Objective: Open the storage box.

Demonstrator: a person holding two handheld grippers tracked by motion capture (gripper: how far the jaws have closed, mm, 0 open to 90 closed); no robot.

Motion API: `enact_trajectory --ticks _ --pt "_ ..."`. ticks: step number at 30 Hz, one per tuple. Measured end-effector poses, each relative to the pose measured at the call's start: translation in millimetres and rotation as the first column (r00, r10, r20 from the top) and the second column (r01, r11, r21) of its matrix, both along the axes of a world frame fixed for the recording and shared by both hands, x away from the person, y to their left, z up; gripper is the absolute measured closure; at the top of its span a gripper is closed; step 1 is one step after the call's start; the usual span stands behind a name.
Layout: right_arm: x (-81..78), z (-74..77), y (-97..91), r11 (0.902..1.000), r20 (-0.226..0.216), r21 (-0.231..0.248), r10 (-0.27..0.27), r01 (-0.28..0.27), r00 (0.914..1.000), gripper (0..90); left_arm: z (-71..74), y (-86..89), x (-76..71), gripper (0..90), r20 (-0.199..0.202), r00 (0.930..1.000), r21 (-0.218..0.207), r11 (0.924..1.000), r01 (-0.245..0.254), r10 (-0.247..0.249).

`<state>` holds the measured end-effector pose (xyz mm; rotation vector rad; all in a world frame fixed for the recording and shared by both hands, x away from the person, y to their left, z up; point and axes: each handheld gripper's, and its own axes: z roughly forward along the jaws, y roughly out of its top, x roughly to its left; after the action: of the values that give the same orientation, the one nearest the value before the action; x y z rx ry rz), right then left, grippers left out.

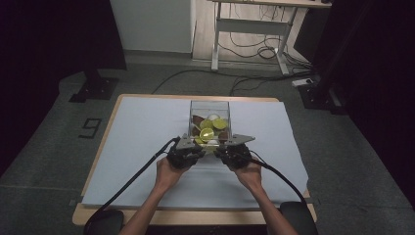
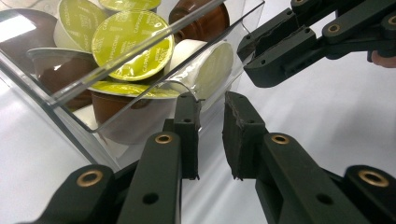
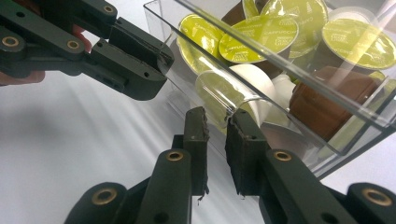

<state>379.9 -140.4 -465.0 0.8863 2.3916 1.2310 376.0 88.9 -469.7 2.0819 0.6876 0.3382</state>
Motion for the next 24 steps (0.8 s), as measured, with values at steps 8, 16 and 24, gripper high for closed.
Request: enact_trajectory --ticks 8,16,24 --pt "-7.6 -0.6 0.7 1.0 0.005 -0.003 0.002 -0.002 1.0 77.8 -2.2 2.0 -8.3 75.2 -0.006 1.0 -0.023 0.9997 0.001 -0.001" --pt "-15.7 -1.1 0.8 1.0 0.005 -0.005 0.006 -0.006 1.0 77.8 -3.5 2.3 -14.6 75.3 -0.006 0.9999 -0.034 0.9994 0.009 -0.009" --pt "-23.8 -1.9 2.1 0.9996 0.02 -0.024 0.016 -0.015 0.9997 77.5 -4.9 2.5 -23.6 75.3 0.002 1.0 -0.039 0.9992 0.009 -0.009"
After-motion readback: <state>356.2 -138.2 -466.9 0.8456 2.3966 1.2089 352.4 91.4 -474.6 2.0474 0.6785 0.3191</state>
